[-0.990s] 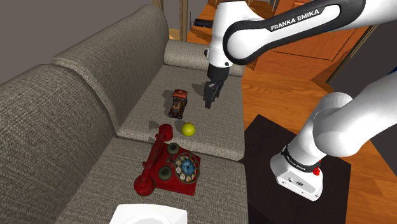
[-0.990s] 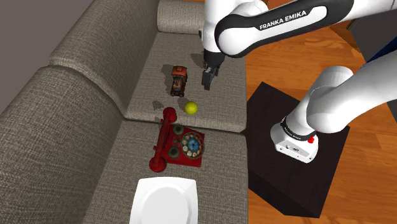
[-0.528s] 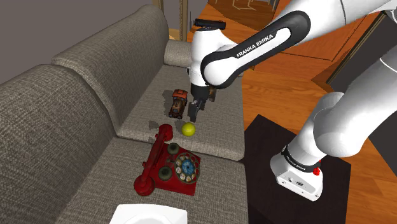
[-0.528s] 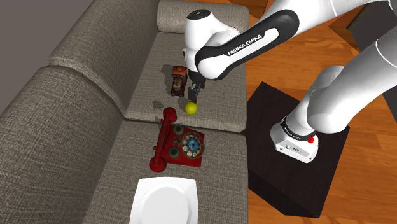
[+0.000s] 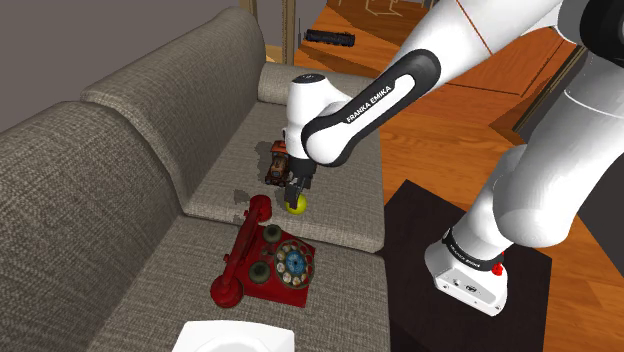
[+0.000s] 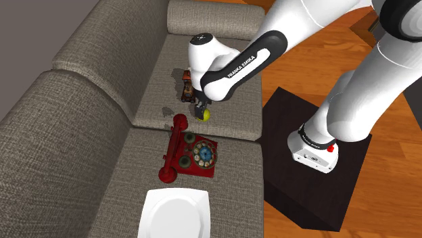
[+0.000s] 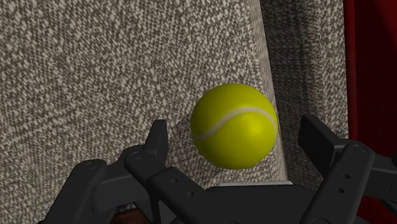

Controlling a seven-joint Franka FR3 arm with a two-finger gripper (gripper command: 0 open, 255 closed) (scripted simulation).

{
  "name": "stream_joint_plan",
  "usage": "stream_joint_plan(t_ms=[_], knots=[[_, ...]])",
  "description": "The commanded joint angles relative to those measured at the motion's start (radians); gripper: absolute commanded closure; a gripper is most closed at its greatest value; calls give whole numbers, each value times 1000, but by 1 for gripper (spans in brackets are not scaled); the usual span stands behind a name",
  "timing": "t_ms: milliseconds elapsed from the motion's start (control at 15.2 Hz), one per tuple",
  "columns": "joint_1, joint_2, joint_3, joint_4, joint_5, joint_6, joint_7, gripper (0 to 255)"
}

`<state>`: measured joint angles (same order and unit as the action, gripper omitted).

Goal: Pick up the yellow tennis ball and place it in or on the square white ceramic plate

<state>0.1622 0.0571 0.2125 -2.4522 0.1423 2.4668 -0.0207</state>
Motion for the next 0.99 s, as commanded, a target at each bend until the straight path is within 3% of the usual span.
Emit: stream_joint_plan(t_ms=[0,594,660,924], knots=[[2,22,1,-5,-3,28,2,0],[3,41,1,-9,-5,50,4,0],[3,41,1,-9,-5,50,4,255],[3,40,1,-11,-5,51,4,255]])
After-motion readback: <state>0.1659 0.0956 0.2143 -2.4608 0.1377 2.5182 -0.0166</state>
